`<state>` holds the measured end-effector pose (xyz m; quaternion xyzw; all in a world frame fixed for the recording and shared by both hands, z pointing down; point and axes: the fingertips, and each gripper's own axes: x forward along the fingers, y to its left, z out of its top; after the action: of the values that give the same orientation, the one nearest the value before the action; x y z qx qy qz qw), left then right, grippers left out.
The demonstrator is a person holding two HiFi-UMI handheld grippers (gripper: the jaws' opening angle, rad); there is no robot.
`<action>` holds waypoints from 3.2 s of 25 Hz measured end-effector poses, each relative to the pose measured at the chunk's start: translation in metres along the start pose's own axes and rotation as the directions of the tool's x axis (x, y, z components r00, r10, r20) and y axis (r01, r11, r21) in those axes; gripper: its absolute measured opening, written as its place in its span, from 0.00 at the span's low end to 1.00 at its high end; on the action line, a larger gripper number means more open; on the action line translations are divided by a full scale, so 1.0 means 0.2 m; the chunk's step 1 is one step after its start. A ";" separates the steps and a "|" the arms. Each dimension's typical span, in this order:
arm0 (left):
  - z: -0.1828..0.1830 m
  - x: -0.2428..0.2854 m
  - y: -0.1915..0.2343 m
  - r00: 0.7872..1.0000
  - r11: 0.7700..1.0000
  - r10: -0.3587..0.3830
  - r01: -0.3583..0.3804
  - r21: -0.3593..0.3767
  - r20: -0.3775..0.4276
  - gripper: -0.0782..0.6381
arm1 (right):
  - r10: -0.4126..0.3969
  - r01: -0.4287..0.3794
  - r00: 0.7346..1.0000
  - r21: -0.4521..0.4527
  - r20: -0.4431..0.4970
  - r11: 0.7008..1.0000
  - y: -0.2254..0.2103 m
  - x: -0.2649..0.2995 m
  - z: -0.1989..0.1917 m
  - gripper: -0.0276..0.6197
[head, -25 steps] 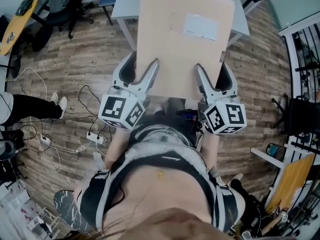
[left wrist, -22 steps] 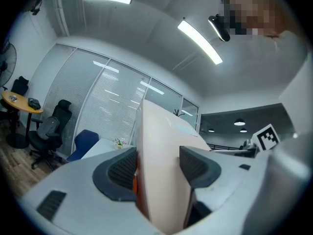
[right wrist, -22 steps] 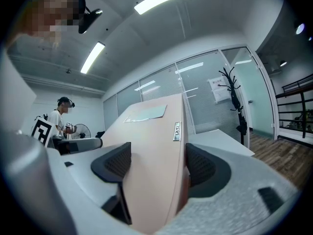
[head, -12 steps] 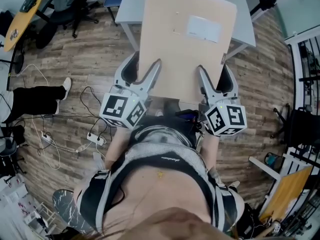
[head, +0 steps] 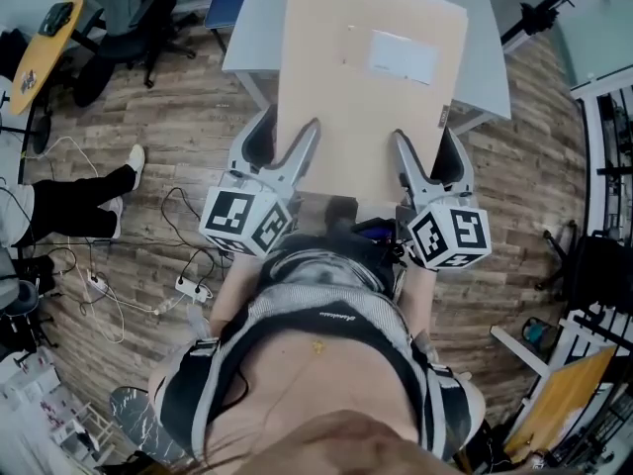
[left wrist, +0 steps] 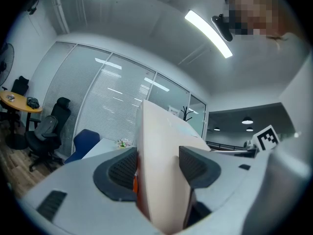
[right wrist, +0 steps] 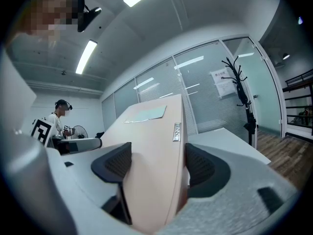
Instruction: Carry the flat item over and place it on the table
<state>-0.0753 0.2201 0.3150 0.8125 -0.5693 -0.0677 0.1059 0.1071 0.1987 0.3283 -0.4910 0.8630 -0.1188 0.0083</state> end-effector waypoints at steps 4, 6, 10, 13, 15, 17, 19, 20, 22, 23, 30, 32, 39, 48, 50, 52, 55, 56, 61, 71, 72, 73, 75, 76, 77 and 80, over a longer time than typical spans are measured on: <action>0.02 0.18 0.03 1.000 1.000 0.006 -0.006 0.000 -0.006 0.48 | -0.003 0.003 1.000 -0.003 -0.008 1.000 -0.11 0.13 0.05 0.58; 0.02 0.26 0.04 1.000 1.000 0.010 -0.010 -0.002 -0.010 0.48 | -0.003 0.003 1.000 -0.003 -0.014 1.000 -0.17 0.19 0.06 0.57; 0.03 0.40 0.06 1.000 1.000 0.016 -0.016 -0.005 -0.014 0.47 | 0.000 0.000 1.000 -0.003 -0.021 1.000 -0.27 0.30 0.10 0.57; 0.03 0.49 0.07 1.000 1.000 0.019 -0.019 -0.004 -0.019 0.47 | 0.001 -0.001 1.000 0.000 -0.025 1.000 -0.33 0.37 0.12 0.57; 0.03 0.55 0.07 1.000 1.000 0.020 -0.020 -0.005 -0.023 0.47 | 0.000 0.001 1.000 0.004 -0.029 1.000 -0.37 0.41 0.12 0.57; 0.04 0.61 0.07 0.999 1.000 0.021 -0.021 -0.005 -0.025 0.47 | -0.001 0.002 1.000 0.007 -0.031 1.000 -0.42 0.45 0.14 0.57; 0.04 0.67 0.06 0.999 1.000 0.022 -0.023 -0.004 -0.024 0.47 | -0.001 0.001 1.000 0.008 -0.029 1.000 -0.47 0.48 0.15 0.57; 0.04 0.70 0.06 0.999 1.000 0.024 -0.024 -0.003 -0.022 0.47 | 0.000 0.001 1.000 0.007 -0.027 1.000 -0.49 0.50 0.16 0.57; 0.04 0.75 0.05 0.999 1.000 0.028 -0.028 0.000 -0.019 0.47 | 0.002 -0.002 1.000 0.005 -0.025 1.000 -0.53 0.53 0.18 0.57; 0.05 0.78 0.05 0.999 1.000 0.030 -0.030 0.000 -0.018 0.47 | 0.005 -0.005 1.000 0.004 -0.024 1.000 -0.55 0.54 0.19 0.57; 0.05 0.91 0.07 0.999 0.999 0.048 -0.048 -0.003 -0.005 0.46 | 0.029 -0.029 0.999 -0.006 -0.022 1.000 -0.65 0.66 0.22 0.57; 0.04 0.93 0.08 0.999 0.999 0.050 -0.050 -0.008 -0.005 0.46 | 0.030 -0.030 0.999 -0.006 -0.025 1.000 -0.66 0.68 0.23 0.57; 0.02 1.02 0.10 0.999 0.999 0.031 -0.031 -0.031 -0.024 0.46 | 0.011 -0.011 0.999 -0.003 -0.048 1.000 -0.72 0.73 0.23 0.57; 0.01 1.13 0.17 0.999 0.999 0.010 -0.012 -0.041 -0.042 0.46 | -0.018 0.018 0.998 0.006 -0.054 1.000 -0.76 0.84 0.22 0.57; 0.02 1.18 0.21 0.999 0.999 -0.001 -0.001 -0.042 -0.041 0.46 | -0.030 0.030 0.998 0.005 -0.048 1.000 -0.76 0.88 0.23 0.57; 0.03 1.24 0.25 0.999 0.999 -0.016 0.014 -0.046 -0.041 0.46 | -0.046 0.046 0.998 0.005 -0.043 0.999 -0.78 0.94 0.24 0.56; 0.05 1.35 0.30 0.998 0.998 -0.045 0.043 -0.055 -0.045 0.46 | -0.071 0.072 0.997 0.007 -0.039 0.997 -0.82 1.02 0.26 0.56; 0.06 1.39 0.32 0.998 0.997 -0.053 0.051 -0.055 -0.046 0.46 | -0.080 0.080 0.996 0.007 -0.036 0.997 -0.83 1.06 0.27 0.56; 0.08 1.60 0.42 0.995 0.996 -0.076 0.074 -0.047 -0.058 0.46 | -0.114 0.114 0.993 0.008 -0.029 0.993 -0.91 1.24 0.30 0.56; 0.10 1.95 0.64 0.989 0.992 -0.118 0.114 -0.051 -0.086 0.46 | -0.164 0.165 0.986 0.018 -0.033 0.986 -1.03 1.60 0.32 0.55; 0.10 1.98 0.65 0.989 0.992 -0.121 0.117 -0.052 -0.088 0.46 | -0.169 0.169 0.985 0.018 -0.034 0.985 -1.04 1.62 0.33 0.55; 0.11 2.00 0.67 0.988 0.991 -0.124 0.120 -0.052 -0.089 0.46 | -0.172 0.173 0.984 0.020 -0.035 0.985 -1.05 1.65 0.33 0.55; 0.11 2.04 0.70 0.987 0.991 -0.128 0.124 -0.049 -0.093 0.46 | -0.177 0.178 0.984 0.024 -0.034 0.984 -1.05 1.69 0.33 0.55; 0.11 2.05 0.72 0.987 0.991 -0.130 0.126 -0.048 -0.096 0.46 | -0.180 0.181 0.983 0.026 -0.035 0.983 -1.05 1.72 0.33 0.55; 0.11 2.07 0.73 0.986 0.991 -0.132 0.128 -0.048 -0.099 0.46 | -0.182 0.183 0.983 0.028 -0.036 0.983 -1.05 1.74 0.33 0.55; 0.12 2.10 0.78 0.985 0.990 -0.138 0.133 -0.049 -0.105 0.46 | -0.187 0.189 0.982 0.029 -0.039 0.982 -1.05 1.79 0.32 0.55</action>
<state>-0.0787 -0.2288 0.3352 0.8494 -0.5046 -0.0424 0.1487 0.1074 -0.2201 0.3470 -0.5679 0.8107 -0.1419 -0.0104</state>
